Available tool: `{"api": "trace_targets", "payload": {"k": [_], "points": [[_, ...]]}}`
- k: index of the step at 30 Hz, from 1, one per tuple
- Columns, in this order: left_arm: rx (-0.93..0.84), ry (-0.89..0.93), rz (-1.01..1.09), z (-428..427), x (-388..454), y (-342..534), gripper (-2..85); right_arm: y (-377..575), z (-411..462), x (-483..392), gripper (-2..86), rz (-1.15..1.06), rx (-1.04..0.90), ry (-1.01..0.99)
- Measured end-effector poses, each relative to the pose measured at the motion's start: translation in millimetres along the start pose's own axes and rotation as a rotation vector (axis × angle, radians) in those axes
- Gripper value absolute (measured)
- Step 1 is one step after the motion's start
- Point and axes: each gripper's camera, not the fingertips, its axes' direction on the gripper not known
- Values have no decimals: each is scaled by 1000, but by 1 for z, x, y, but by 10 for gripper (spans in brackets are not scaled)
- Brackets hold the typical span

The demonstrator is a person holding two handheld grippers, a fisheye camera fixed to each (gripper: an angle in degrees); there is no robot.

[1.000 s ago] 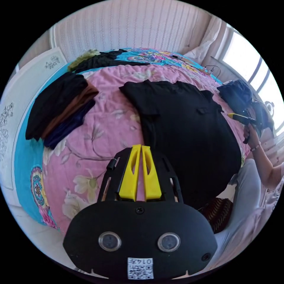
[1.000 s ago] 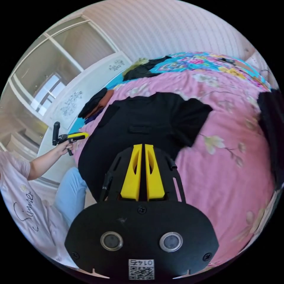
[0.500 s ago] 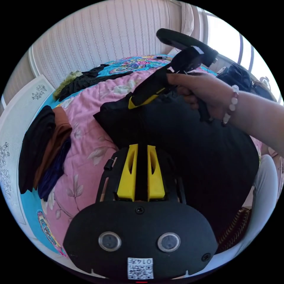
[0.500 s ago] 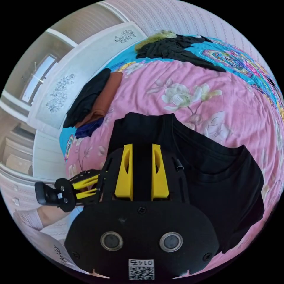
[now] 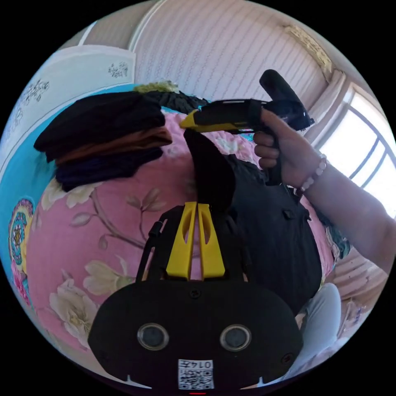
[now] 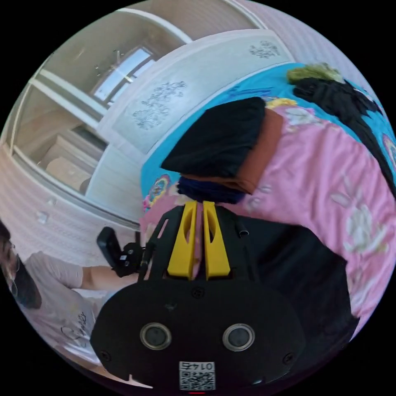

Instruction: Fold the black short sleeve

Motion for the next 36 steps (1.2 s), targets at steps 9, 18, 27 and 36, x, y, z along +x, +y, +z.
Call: {"api": "trace_targets", "payload": {"k": [9, 18, 27, 36], "points": [[37, 87, -62, -52, -54, -8, 37, -22, 39, -18, 33, -40, -69, 217], [-107, 122, -58, -15, -54, -38, 17, -32, 143, 11, 76, 81, -323, 429], [-91, 6, 9, -32, -60, -49, -10, -53, 119, 5, 9, 103, -195, 343], [-97, 42, -17, -24, -52, -41, -10, -26, 125, 11, 34, 76, -331, 430]]}}
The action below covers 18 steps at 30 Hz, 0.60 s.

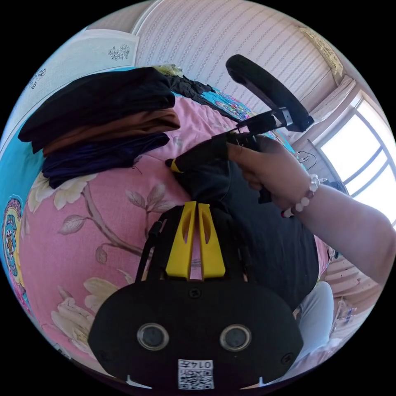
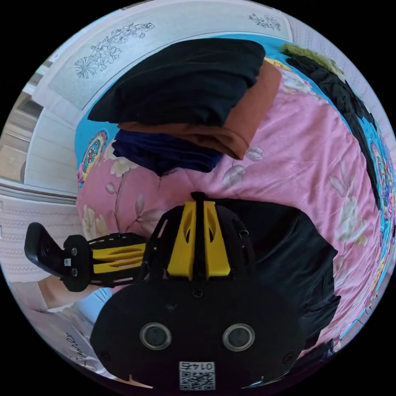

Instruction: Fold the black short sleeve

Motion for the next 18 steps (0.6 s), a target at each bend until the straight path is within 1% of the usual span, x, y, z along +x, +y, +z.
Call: {"api": "trace_targets", "payload": {"k": [1, 3, 4, 5, 6, 8, 10, 11, 12, 13, 14, 16, 18], "points": [[-2, -1, 1, 1, 3, 1, -10, 6, -8, 7, 27, 15, 15, -37], [-1, 9, 10, 1, 8, 2, -9, 22, -32, 22, 22, 55, 107, -116], [16, 20, 19, -1, 13, 3, -9, 39, -53, 35, 20, 88, 196, -181], [73, 36, 39, -7, 21, 5, -8, 60, -76, 48, 19, 110, 292, -250], [112, 48, 53, -11, 25, 7, -8, 72, -86, 55, 19, 120, 335, -284], [219, 142, 142, -23, 46, 12, -2, 131, -119, 82, 21, 169, 477, -371], [226, 186, 185, -23, 60, 16, 14, 178, -131, 103, 27, 227, 523, -362], [213, 187, 203, -20, 69, 19, 33, 207, -131, 115, 33, 273, 520, -316], [206, 184, 210, -18, 73, 21, 43, 218, -129, 120, 38, 296, 510, -287], [192, 176, 224, -11, 80, 24, 52, 239, -122, 132, 49, 353, 460, -253], [166, 161, 236, -2, 87, 28, 58, 255, -117, 142, 56, 382, 411, -269], [114, 151, 244, 11, 98, 31, 61, 274, -119, 151, 64, 386, 407, -309], [83, 159, 258, 22, 109, 33, 63, 289, -128, 155, 67, 393, 415, -301]]}}
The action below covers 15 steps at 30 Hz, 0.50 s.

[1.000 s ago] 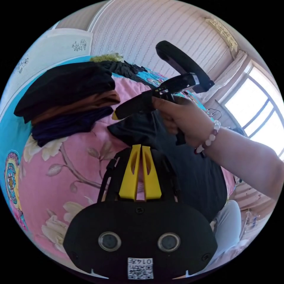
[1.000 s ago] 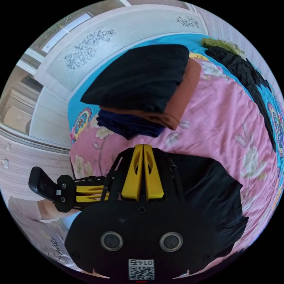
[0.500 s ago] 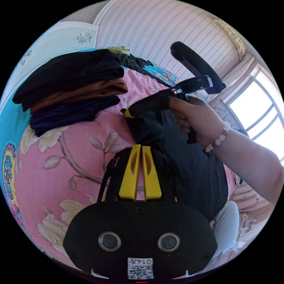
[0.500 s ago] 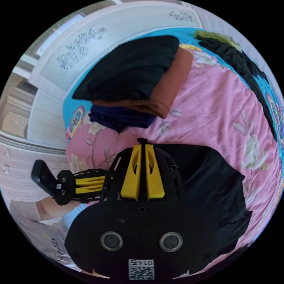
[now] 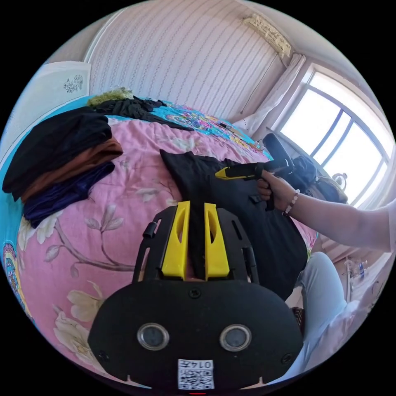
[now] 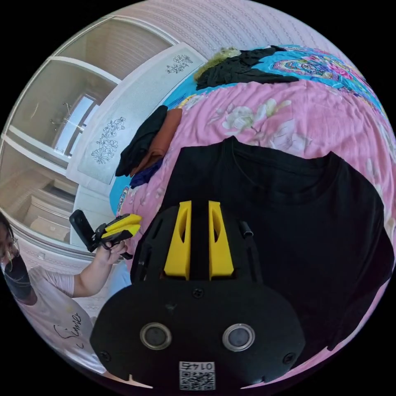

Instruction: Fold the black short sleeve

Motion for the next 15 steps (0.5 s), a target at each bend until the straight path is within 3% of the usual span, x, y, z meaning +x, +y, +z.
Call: {"api": "trace_targets", "payload": {"k": [6, 10, 15], "points": [[-46, -30, 64, 49, 38, -11, 63, 9, -34, -5, 56, -49, -11, 32], [-198, -135, 96, 106, 54, -10, 52, 19, -33, 10, 28, -29, -125, 98], [-165, -122, 88, 106, 70, -7, 51, 65, -111, 5, 44, -63, 70, 37]]}}
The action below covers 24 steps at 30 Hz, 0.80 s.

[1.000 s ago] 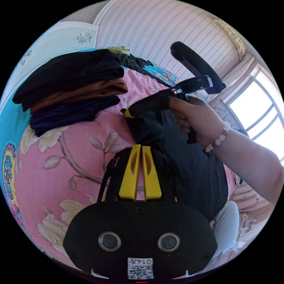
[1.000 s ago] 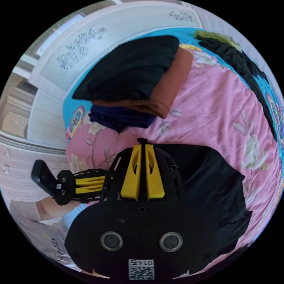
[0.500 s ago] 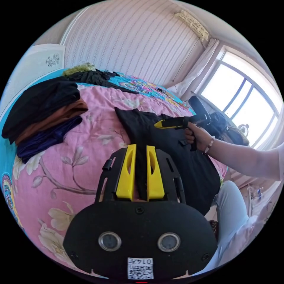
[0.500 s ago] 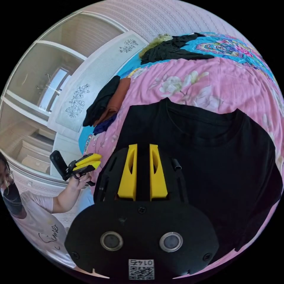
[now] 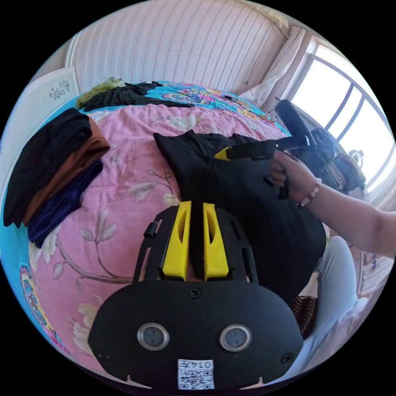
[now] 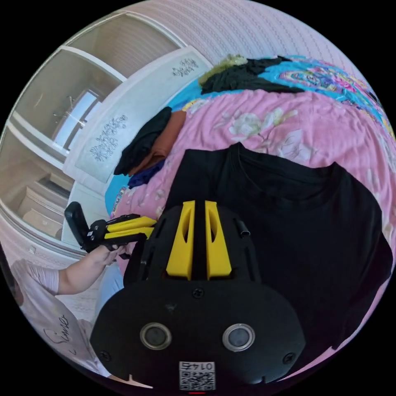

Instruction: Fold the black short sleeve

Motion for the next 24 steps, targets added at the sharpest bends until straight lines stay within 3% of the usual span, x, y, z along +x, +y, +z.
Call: {"api": "trace_targets", "payload": {"k": [4, 10, 14, 17, 24], "points": [[29, -19, 121, -3, 34, 1, 51, 82, -105, 8, 63, 27, 176, 148], [26, 88, 277, 14, 115, -39, 53, 207, -242, 77, 78, 307, 387, 322], [69, 103, 429, 53, 182, -94, 62, 245, -283, 126, 94, 429, 435, 222], [50, 109, 495, 94, 233, -138, 61, 260, -282, 142, 52, 379, 377, 222], [-49, 169, 579, 191, 324, -218, 62, 292, -322, 156, 21, 383, 438, 113]]}}
